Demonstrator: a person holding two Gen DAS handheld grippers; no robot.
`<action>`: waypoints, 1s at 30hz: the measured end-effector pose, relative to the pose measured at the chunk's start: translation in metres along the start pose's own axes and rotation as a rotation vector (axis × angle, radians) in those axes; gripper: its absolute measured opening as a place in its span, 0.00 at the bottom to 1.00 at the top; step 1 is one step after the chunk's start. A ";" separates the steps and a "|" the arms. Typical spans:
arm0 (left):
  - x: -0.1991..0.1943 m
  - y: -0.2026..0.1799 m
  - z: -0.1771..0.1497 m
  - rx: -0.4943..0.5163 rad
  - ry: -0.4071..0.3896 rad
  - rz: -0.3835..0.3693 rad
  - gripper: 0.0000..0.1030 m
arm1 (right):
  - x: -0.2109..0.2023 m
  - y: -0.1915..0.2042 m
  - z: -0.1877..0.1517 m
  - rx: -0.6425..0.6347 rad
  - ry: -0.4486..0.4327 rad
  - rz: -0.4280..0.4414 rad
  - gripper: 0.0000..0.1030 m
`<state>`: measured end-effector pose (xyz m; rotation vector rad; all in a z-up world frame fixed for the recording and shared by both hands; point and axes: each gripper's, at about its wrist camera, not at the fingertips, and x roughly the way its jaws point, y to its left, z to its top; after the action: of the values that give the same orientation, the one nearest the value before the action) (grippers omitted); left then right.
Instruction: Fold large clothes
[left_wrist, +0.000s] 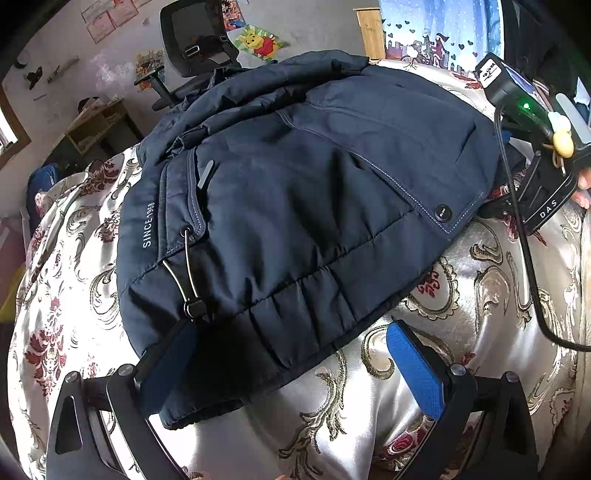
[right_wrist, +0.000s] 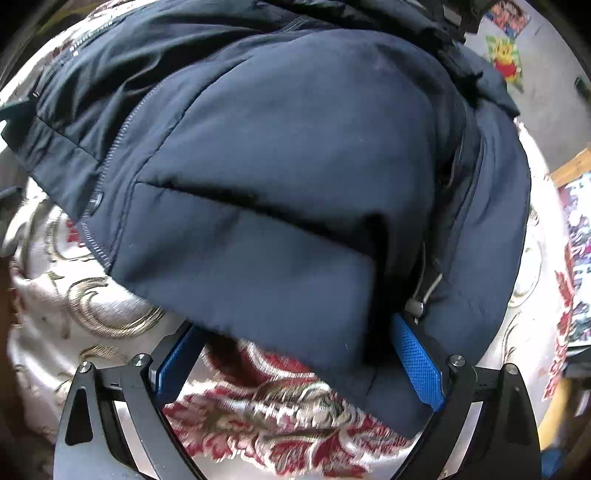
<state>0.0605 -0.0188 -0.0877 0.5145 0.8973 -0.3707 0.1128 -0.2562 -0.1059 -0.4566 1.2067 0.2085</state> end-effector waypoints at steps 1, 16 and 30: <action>0.000 0.000 0.000 0.001 -0.001 0.000 1.00 | -0.001 0.001 0.000 -0.003 -0.010 -0.006 0.92; 0.006 -0.015 -0.003 0.084 0.014 0.111 1.00 | -0.048 -0.042 -0.002 0.248 -0.255 0.204 0.64; 0.013 -0.017 0.002 0.110 -0.004 0.354 0.70 | -0.040 -0.073 0.022 0.157 -0.145 0.227 0.60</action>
<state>0.0608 -0.0350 -0.1017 0.7600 0.7661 -0.0983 0.1459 -0.3084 -0.0459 -0.1644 1.1220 0.3331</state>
